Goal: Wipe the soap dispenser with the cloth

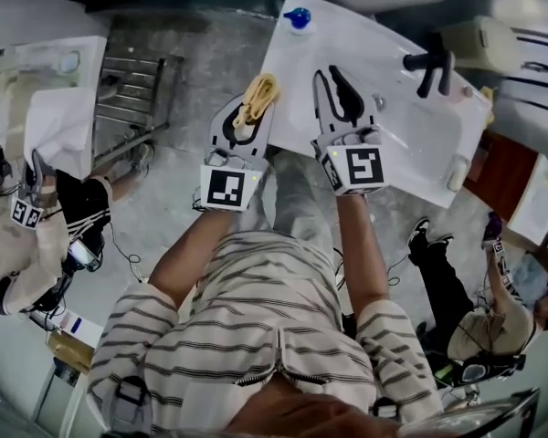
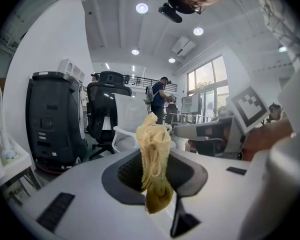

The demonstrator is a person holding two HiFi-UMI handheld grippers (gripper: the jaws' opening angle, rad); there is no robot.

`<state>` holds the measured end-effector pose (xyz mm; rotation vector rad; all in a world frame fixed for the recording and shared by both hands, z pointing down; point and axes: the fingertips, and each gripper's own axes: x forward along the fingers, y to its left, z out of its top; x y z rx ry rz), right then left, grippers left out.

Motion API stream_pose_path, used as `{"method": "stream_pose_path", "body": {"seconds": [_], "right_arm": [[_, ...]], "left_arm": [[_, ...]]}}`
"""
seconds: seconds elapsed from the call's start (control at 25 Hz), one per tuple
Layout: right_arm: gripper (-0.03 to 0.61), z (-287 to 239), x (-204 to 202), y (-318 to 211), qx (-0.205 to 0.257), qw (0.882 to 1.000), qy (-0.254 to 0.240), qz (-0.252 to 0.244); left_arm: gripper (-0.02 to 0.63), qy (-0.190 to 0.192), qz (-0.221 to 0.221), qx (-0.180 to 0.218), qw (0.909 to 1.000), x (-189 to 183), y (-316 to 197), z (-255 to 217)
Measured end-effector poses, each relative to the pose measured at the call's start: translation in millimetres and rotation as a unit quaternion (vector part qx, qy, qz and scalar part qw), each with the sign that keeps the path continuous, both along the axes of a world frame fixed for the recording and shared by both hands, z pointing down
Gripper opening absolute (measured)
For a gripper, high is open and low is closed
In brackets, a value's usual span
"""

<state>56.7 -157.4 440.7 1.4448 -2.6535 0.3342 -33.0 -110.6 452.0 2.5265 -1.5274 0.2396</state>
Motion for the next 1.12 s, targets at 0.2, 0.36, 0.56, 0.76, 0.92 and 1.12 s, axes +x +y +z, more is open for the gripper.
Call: {"method": "stream_pose_path", "body": {"seconds": [0.2, 0.36, 0.56, 0.76, 0.92, 1.12], "right_arm": [[0.108, 22.8, -11.1, -24.8, -0.012, 1.000, 0.000, -0.015], [0.134, 35.3, -16.8, -43.7, -0.014, 1.000, 0.012, -0.024], [0.177, 55.4, -25.9, -64.3, -0.024, 0.999, 0.021, -0.035], [0.190, 69.7, -33.5, -81.9, -0.028, 0.998, 0.030, -0.043], [0.203, 76.6, -38.7, -94.7, -0.026, 0.997, 0.043, -0.053], [0.216, 76.1, -46.9, -108.1, -0.018, 0.996, 0.055, -0.062]], "left_arm": [[0.097, 0.002, 0.000, -0.018, 0.9998, -3.1, -6.8, 22.3], [0.097, 0.001, 0.003, -0.027, 0.9996, -2.0, -11.7, 34.3], [0.097, 0.008, 0.008, -0.031, 0.9994, 0.9, -19.2, 46.4], [0.097, 0.012, -0.001, -0.039, 0.9992, -2.6, -27.6, 56.1], [0.097, 0.010, -0.007, -0.042, 0.9990, -6.0, -31.5, 62.1], [0.097, 0.012, -0.022, -0.050, 0.9984, -12.7, -33.9, 67.6]]}}
